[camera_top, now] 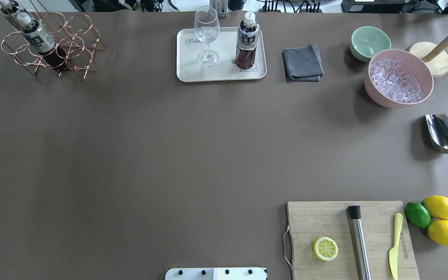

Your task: Take tea from basket to plate

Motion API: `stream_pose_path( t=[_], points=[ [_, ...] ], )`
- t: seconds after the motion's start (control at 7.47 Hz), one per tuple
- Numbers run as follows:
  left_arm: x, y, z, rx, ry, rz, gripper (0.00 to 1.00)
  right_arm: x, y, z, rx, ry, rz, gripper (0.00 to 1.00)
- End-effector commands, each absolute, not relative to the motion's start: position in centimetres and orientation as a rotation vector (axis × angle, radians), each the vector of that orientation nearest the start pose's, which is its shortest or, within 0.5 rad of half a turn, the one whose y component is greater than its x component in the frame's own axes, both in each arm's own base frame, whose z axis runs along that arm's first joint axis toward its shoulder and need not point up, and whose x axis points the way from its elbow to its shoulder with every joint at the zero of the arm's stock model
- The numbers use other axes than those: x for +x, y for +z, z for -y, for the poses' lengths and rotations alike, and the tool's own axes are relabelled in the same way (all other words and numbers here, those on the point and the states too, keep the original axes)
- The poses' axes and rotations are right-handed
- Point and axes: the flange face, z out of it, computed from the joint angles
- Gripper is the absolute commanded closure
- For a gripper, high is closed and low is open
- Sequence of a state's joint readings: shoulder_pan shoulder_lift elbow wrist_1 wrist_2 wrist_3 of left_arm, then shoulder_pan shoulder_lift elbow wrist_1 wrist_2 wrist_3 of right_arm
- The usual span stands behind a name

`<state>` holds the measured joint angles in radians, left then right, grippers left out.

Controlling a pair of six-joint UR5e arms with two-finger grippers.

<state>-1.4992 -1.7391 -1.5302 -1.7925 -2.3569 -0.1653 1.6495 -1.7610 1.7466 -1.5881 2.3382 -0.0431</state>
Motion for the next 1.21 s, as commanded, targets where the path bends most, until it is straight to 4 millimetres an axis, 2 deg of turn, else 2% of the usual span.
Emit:
stream_pose_path(
  t=[0.0,0.13,0.27,0.4,0.67,1.07],
  points=[
    [-3.0,55.3,57.3,0.124,0.003,-0.856,0.02,9.6,65.7,40.3,0.032,0.021,0.768,0.00],
    [-4.4,56.0,57.0,0.119,-0.009,-0.849,0.02,9.6,65.6,40.4,0.041,0.002,0.768,0.00],
    [-6.3,58.7,55.6,0.113,-0.007,-0.814,0.02,9.6,65.7,40.3,0.054,-0.034,0.765,0.00],
    [-9.5,61.8,52.8,0.105,-0.040,-0.804,0.02,9.6,65.9,40.3,0.053,-0.039,0.763,0.00],
    [-10.6,65.0,50.0,0.074,-0.043,-0.764,0.02,9.6,65.7,40.4,0.058,-0.040,0.760,0.00],
    [-10.7,64.4,50.3,0.085,-0.042,-0.756,0.02,9.7,66.2,40.3,0.043,-0.024,0.759,0.00]
  ],
)
